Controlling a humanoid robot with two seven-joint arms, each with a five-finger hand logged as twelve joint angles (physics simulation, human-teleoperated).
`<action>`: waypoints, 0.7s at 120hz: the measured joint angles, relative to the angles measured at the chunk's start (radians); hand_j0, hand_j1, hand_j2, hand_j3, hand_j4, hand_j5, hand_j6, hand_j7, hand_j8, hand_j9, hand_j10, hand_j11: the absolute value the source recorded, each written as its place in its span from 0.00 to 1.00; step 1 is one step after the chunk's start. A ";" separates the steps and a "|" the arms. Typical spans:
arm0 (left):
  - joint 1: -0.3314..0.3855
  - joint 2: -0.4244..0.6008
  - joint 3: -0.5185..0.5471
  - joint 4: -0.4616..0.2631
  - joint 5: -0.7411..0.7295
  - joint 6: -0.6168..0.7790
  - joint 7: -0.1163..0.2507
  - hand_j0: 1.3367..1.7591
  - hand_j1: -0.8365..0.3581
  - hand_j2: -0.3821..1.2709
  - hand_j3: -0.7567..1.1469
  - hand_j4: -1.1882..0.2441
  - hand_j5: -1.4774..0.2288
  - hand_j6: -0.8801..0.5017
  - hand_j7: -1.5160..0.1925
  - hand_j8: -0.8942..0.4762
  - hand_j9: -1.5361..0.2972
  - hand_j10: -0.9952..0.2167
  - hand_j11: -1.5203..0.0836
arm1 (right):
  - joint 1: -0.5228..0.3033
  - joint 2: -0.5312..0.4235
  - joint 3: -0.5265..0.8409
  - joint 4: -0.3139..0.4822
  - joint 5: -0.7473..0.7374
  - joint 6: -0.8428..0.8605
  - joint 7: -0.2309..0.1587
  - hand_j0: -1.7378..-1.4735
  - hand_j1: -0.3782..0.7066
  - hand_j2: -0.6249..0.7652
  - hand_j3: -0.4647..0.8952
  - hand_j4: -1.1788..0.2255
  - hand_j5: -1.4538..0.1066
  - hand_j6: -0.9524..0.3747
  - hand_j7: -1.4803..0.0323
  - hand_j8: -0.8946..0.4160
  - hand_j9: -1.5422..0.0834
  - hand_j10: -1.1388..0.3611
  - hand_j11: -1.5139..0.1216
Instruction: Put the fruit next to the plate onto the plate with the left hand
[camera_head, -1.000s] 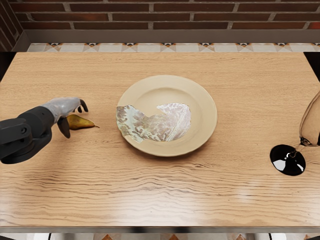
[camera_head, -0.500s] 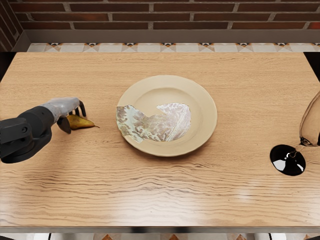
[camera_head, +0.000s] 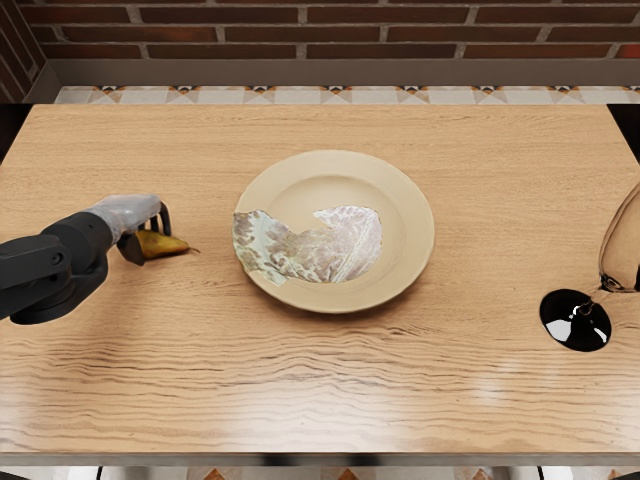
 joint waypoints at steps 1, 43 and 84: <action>0.000 0.000 0.000 0.000 0.000 0.000 0.000 0.73 0.51 0.26 0.40 0.43 0.39 0.28 0.41 0.28 0.40 0.34 0.45 | 0.000 0.000 0.000 0.000 0.000 0.000 0.000 0.30 0.03 0.45 0.34 0.84 0.93 0.72 0.98 0.68 0.95 0.76 0.93; -0.007 -0.015 0.000 0.007 -0.014 -0.011 -0.002 0.74 0.48 0.37 0.40 0.40 0.35 0.26 0.36 0.27 0.34 0.28 0.38 | 0.000 0.000 0.000 0.000 0.000 0.000 0.000 0.30 0.03 0.45 0.34 0.84 0.93 0.72 0.98 0.68 0.95 0.76 0.93; -0.056 -0.011 -0.019 0.006 -0.044 -0.051 -0.002 0.75 0.45 0.44 0.40 0.39 0.32 0.28 0.35 0.30 0.34 0.25 0.38 | 0.000 0.000 0.000 0.000 0.000 0.000 0.000 0.30 0.03 0.45 0.34 0.84 0.93 0.72 0.98 0.68 0.95 0.76 0.93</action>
